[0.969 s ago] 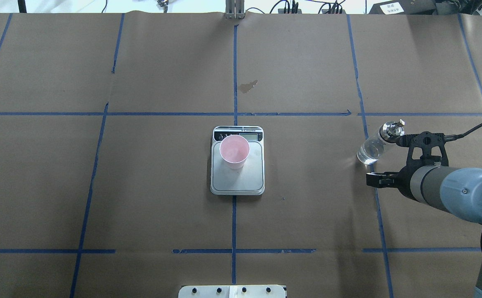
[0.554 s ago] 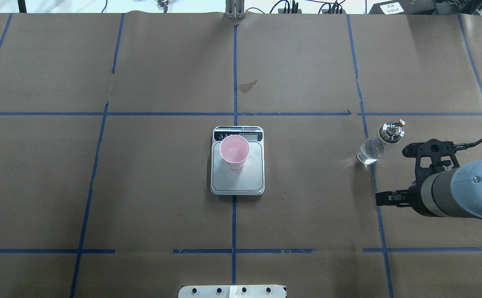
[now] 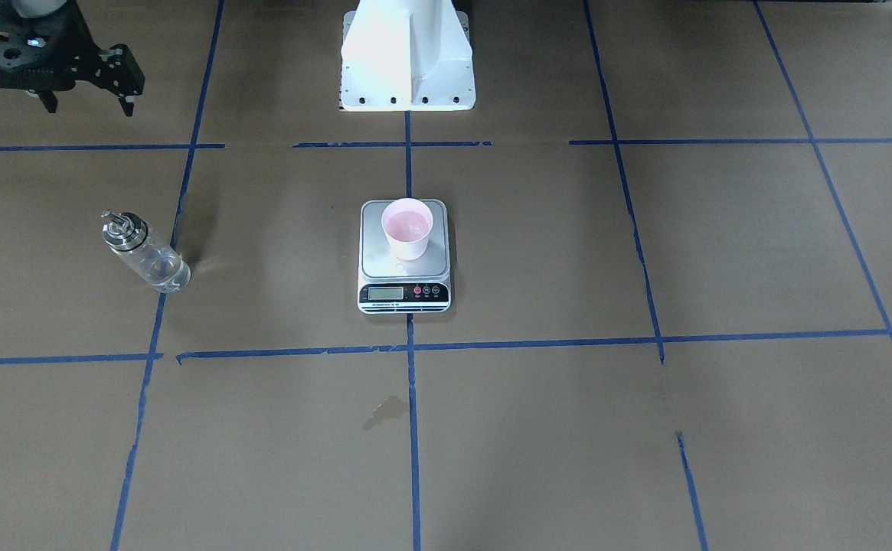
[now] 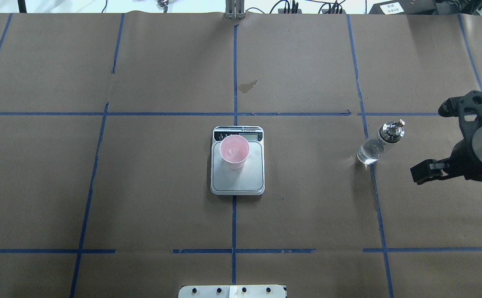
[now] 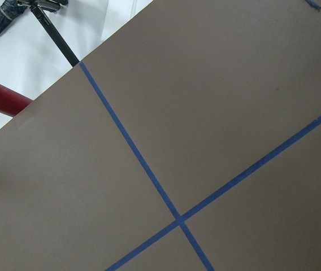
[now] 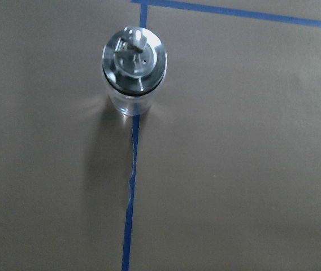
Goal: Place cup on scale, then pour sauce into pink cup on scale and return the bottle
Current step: 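Open the right gripper and withdraw it from the dispenser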
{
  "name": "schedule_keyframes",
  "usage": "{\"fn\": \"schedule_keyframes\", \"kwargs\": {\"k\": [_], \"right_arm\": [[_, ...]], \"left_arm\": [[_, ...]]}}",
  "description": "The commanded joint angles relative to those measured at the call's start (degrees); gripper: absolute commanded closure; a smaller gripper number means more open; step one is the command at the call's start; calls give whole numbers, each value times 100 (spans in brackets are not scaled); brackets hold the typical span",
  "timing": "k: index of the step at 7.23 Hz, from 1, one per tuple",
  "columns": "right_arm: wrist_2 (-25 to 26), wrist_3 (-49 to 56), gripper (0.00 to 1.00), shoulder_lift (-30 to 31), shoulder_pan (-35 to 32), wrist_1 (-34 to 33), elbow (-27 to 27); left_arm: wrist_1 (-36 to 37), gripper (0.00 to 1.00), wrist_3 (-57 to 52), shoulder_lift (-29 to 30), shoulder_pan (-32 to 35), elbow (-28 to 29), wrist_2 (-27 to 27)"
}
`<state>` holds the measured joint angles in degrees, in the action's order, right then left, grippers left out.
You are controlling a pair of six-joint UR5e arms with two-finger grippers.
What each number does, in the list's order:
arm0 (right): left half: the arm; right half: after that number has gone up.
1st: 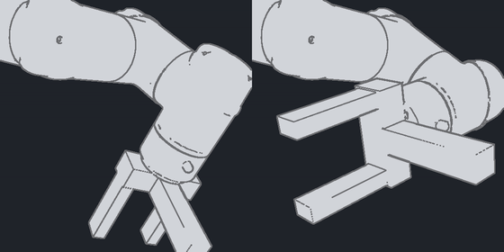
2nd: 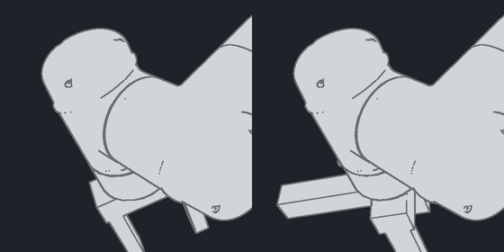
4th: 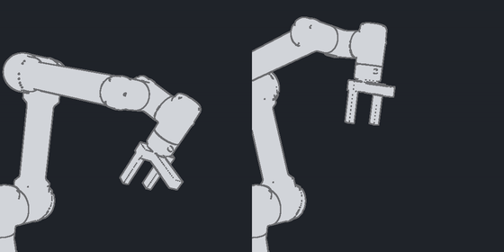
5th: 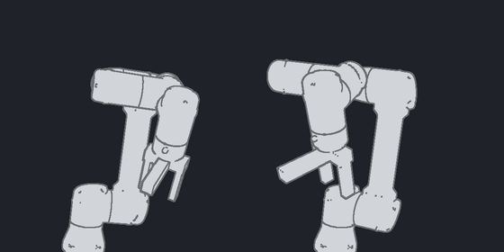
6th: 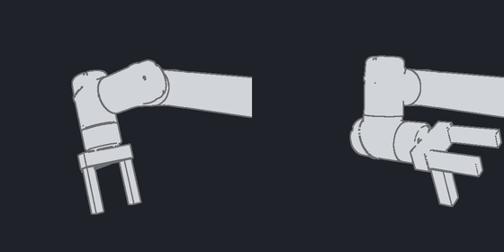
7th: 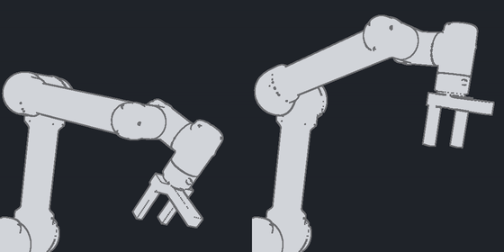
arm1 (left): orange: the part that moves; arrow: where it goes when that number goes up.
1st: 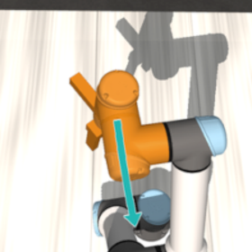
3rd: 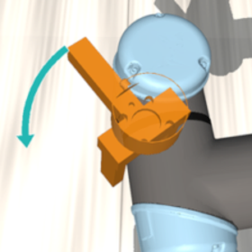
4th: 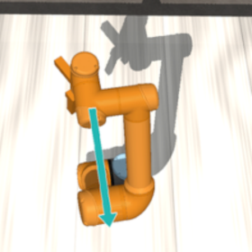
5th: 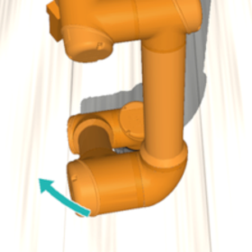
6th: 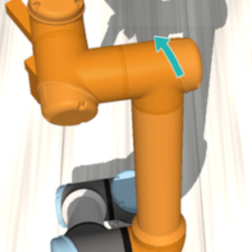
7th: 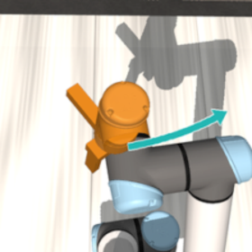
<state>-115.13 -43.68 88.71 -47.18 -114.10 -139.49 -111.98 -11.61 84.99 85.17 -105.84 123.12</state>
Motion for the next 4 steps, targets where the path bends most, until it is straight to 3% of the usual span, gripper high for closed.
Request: {"fn": "schedule_keyframes", "kwargs": {"k": [1, 3, 4], "right_arm": [[-927, 1935, 0, -11, -1480, -121, 454], [-1771, 4191, 0, -29, -3053, -42, 1558], [-1915, 5089, 0, -64, -3565, -42, 2182]], "left_arm": [[0, 0, 0, -9, 0, 1, 1], [-8, 0, -17, 9, -9, 193, 201], [-8, 0, -69, -70, 0, 421, 456]]}}
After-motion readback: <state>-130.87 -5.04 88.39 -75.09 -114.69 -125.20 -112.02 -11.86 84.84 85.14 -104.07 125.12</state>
